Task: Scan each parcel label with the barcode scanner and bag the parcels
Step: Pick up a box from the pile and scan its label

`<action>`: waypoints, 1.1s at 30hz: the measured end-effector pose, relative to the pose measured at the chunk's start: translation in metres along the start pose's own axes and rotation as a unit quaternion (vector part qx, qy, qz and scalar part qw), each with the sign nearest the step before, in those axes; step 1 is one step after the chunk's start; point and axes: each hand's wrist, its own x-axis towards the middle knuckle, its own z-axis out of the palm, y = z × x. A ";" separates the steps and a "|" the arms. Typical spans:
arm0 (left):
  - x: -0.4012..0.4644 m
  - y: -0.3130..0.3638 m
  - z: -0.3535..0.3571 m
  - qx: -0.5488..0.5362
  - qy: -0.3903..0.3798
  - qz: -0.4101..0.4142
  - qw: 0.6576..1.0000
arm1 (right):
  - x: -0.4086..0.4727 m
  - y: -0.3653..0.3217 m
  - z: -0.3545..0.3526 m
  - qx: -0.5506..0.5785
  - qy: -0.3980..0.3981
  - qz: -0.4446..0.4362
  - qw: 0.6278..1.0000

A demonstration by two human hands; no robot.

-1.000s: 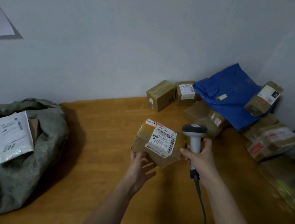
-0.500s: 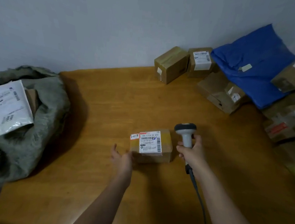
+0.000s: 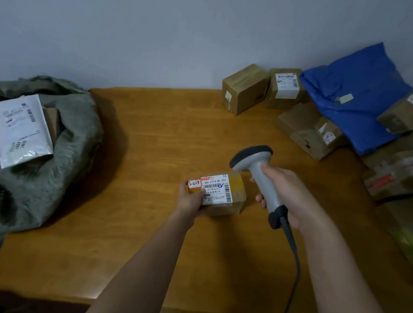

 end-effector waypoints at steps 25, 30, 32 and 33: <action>-0.023 0.009 0.002 -0.124 0.003 -0.037 0.992 | -0.097 -0.032 0.016 -0.107 -0.006 -0.133 0.985; -0.035 0.024 -0.014 -0.134 0.021 0.009 0.991 | -0.101 -0.036 0.015 -0.020 -0.047 -0.137 0.989; -0.040 0.035 -0.029 -0.129 0.037 0.049 0.990 | -0.099 -0.037 0.022 -0.007 -0.063 -0.147 0.987; -0.043 0.041 -0.039 -0.127 0.048 0.073 0.988 | -0.096 -0.036 0.028 -0.003 -0.069 -0.147 0.987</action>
